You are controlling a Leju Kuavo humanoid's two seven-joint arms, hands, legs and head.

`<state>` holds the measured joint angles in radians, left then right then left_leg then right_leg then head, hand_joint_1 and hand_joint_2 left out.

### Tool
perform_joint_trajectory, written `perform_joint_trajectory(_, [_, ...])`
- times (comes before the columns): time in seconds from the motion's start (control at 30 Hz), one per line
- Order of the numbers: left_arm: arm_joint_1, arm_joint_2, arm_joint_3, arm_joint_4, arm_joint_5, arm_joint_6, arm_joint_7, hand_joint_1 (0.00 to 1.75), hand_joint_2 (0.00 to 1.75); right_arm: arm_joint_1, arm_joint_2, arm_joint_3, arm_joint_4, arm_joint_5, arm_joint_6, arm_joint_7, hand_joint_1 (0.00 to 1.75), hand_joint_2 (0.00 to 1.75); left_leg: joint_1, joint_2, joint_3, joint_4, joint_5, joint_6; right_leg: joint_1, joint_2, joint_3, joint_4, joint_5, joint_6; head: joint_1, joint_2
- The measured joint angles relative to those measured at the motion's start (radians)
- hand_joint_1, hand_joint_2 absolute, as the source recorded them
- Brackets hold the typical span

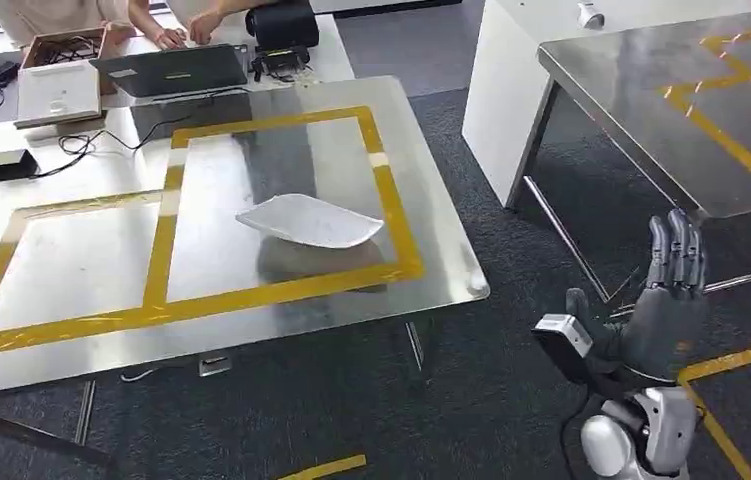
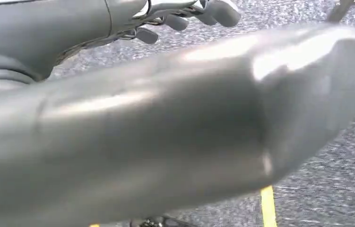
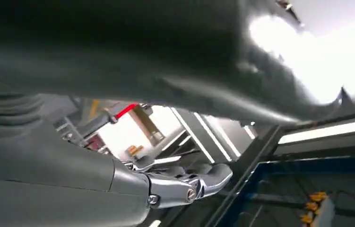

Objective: Take the parts from the cabinet and place them on the table.

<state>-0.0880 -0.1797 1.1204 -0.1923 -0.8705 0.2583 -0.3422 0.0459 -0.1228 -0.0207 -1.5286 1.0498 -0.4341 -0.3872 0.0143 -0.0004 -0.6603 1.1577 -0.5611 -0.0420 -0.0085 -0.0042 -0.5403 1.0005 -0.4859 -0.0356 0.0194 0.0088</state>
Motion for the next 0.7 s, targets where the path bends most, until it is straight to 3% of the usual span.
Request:
perform_joint_trajectory(0.03, [0.000,0.000,0.000,0.000,0.000,0.000,0.000,0.00,0.00,0.022,-0.001,-0.029,-0.014,0.001,0.002,0.000,0.00,0.00,0.001,0.000,-0.021,0.078,-0.046,-0.003,0.001,-0.002,-0.011,0.002,0.007,0.000,-0.001,0.000])
perform_joint_trajectory(0.07, [0.000,0.000,0.001,0.000,0.000,0.000,0.000,0.00,0.00,0.039,-0.001,-0.055,-0.026,0.003,0.006,0.000,0.00,0.00,0.000,0.000,-0.029,0.130,-0.068,-0.006,0.002,-0.002,-0.022,0.004,0.013,0.000,-0.002,0.000])
perform_joint_trajectory(0.1, [0.000,0.000,0.001,0.000,0.000,0.000,0.000,0.00,0.00,0.053,-0.001,-0.071,-0.036,0.007,0.008,0.000,0.00,0.00,0.000,0.000,-0.023,0.146,-0.064,-0.006,0.002,-0.002,-0.032,0.007,0.018,0.001,-0.002,0.000])
perform_joint_trajectory(0.13, [0.000,0.000,0.001,0.000,0.000,0.000,0.000,0.00,0.00,0.069,-0.001,-0.093,-0.051,0.012,0.015,0.000,0.00,0.00,0.000,0.000,0.004,0.122,-0.039,-0.006,0.002,-0.002,-0.043,0.011,0.024,0.003,-0.003,0.000])
perform_joint_trajectory(0.2, [0.000,0.001,0.001,0.000,0.000,0.000,0.000,0.00,0.00,0.095,0.000,-0.127,-0.081,0.021,0.021,0.000,0.00,0.00,0.001,0.000,0.101,-0.014,0.021,-0.001,0.001,-0.001,-0.060,0.019,0.033,0.010,-0.004,0.000])
perform_joint_trajectory(0.23, [-0.002,0.001,0.001,0.000,0.000,0.000,-0.001,0.00,0.00,0.106,0.000,-0.141,-0.095,0.025,0.026,0.000,0.00,0.00,0.000,-0.001,0.158,-0.098,0.028,0.003,0.001,-0.001,-0.065,0.025,0.036,0.014,-0.005,0.000])
perform_joint_trajectory(0.27, [-0.004,0.001,0.001,0.000,0.000,-0.001,-0.001,0.00,0.00,0.117,0.000,-0.159,-0.112,0.028,0.028,-0.001,0.00,0.00,-0.005,-0.003,0.188,-0.140,0.006,0.011,0.005,-0.002,-0.074,0.030,0.040,0.021,-0.006,0.000])
perform_joint_trajectory(0.4, [-0.001,0.000,0.001,0.000,0.000,-0.005,-0.004,0.00,0.00,0.154,0.003,-0.214,-0.156,0.030,0.047,-0.029,0.00,0.00,-0.008,-0.004,0.159,-0.142,0.024,0.043,0.002,-0.001,-0.075,0.026,0.060,0.048,-0.006,0.000])
perform_joint_trajectory(0.43, [-0.002,-0.002,0.001,0.000,0.000,-0.016,-0.005,0.00,0.00,0.166,0.004,-0.229,-0.164,0.022,0.054,-0.039,0.00,0.00,-0.004,0.002,0.153,-0.145,0.035,0.053,-0.003,0.003,-0.081,0.039,0.044,0.053,-0.008,0.000])
perform_joint_trajectory(0.5, [-0.002,0.001,0.001,0.000,0.000,-0.048,-0.005,0.00,0.00,0.177,0.006,-0.252,-0.175,0.018,0.066,-0.056,0.00,0.00,-0.004,0.005,0.136,-0.144,0.047,0.064,-0.003,0.003,-0.112,0.124,-0.051,0.060,0.000,0.000])
perform_joint_trajectory(0.53, [-0.002,0.002,0.001,0.000,0.000,-0.073,-0.005,0.00,0.00,0.181,0.007,-0.263,-0.177,0.017,0.073,-0.061,0.00,0.00,-0.005,0.007,0.125,-0.144,0.056,0.065,-0.004,0.003,-0.141,0.217,-0.112,0.065,0.001,0.000])
perform_joint_trajectory(0.57, [-0.002,0.002,0.001,0.000,-0.001,-0.094,-0.005,0.00,0.00,0.183,0.008,-0.270,-0.177,0.016,0.079,-0.066,0.00,0.00,-0.006,0.009,0.113,-0.142,0.063,0.065,-0.004,0.003,-0.161,0.286,-0.143,0.067,0.001,0.000])
perform_joint_trajectory(0.6, [0.000,0.004,0.001,0.000,-0.002,-0.116,-0.005,0.00,0.00,0.185,0.008,-0.277,-0.177,0.016,0.085,-0.070,0.00,0.00,-0.006,0.009,0.107,-0.139,0.070,0.063,-0.004,0.004,-0.165,0.326,-0.145,0.069,0.001,0.000])
perform_joint_trajectory(0.63, [0.000,0.009,0.001,0.000,-0.002,-0.134,-0.004,0.00,0.00,0.184,0.008,-0.283,-0.177,0.016,0.088,-0.071,0.00,0.00,-0.006,0.010,0.096,-0.135,0.077,0.061,-0.005,0.003,-0.147,0.316,-0.126,0.068,0.001,0.000])
perform_joint_trajectory(0.7, [0.000,0.016,0.001,0.000,-0.007,-0.166,-0.001,0.00,0.00,0.184,0.008,-0.294,-0.177,0.016,0.090,-0.072,0.00,0.00,-0.006,0.010,0.079,-0.128,0.086,0.056,-0.006,0.003,-0.048,0.180,-0.059,0.064,0.001,0.000])
